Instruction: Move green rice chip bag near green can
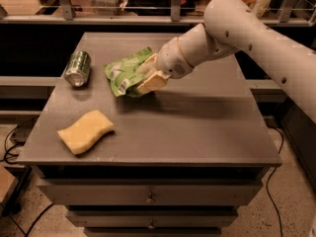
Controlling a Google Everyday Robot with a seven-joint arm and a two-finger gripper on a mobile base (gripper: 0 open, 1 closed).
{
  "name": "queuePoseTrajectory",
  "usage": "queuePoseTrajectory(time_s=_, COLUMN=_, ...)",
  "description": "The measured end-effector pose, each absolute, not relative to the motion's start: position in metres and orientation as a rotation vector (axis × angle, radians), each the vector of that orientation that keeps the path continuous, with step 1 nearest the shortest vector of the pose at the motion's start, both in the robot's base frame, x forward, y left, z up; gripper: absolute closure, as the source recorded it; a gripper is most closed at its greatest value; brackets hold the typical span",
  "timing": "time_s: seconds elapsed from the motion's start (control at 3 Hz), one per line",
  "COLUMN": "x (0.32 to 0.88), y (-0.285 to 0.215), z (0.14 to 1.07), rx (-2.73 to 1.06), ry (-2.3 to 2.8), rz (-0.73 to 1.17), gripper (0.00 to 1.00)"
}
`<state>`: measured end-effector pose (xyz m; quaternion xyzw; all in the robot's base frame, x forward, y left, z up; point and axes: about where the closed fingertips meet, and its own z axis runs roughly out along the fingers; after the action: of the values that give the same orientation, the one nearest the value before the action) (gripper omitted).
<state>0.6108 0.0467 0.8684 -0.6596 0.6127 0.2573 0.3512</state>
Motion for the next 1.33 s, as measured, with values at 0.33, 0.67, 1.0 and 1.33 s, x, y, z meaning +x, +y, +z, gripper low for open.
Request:
queuePoseTrajectory(time_s=0.33, x=0.611, y=0.058, z=0.862, rx=-1.719, ry=1.583, rz=0.685, gripper=0.85)
queuePoseTrajectory(time_s=0.67, x=0.614, y=0.057, z=0.86, rx=-1.692, ry=1.602, rz=0.688, gripper=0.62)
queuePoseTrajectory(time_s=1.0, x=0.612, y=0.062, z=0.861, rx=-1.679, ry=1.598, rz=0.71, gripper=0.39)
queuePoseTrajectory(time_s=1.33, x=0.609, y=0.072, z=0.865, rx=-1.681, ry=1.576, rz=0.738, gripper=0.15)
